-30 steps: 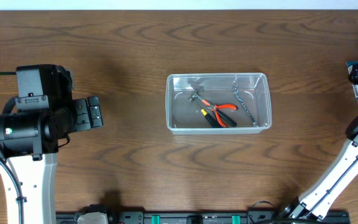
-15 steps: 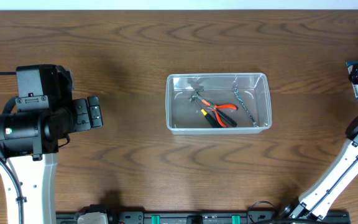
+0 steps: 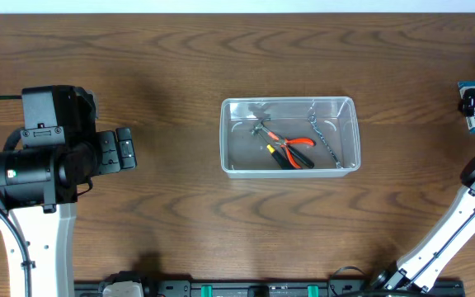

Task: Pack container
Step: 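Lower the right gripper around the box and close on it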

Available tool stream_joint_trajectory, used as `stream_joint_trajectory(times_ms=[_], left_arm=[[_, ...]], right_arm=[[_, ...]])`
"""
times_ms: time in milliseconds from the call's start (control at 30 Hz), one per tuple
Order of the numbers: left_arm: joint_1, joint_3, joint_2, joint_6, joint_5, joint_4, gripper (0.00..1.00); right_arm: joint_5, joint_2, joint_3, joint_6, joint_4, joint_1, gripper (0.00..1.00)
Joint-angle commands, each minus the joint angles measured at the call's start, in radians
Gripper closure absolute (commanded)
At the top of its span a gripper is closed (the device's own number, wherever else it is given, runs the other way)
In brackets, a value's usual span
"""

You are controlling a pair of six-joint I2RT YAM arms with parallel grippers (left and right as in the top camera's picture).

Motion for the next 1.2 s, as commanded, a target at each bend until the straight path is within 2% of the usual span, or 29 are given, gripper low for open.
stream_joint_trajectory(times_ms=[0,1167], left_arm=[[0.005,0.003,0.005,-0.009,-0.008,-0.003,0.02],[0.005,0.003,0.005,-0.009,-0.008,-0.003,0.02]], right_arm=[[0.026,0.025,-0.038,0.007,0.0,-0.009,0.01],[0.026,0.025,-0.038,0.007,0.001,-0.007,0.01]])
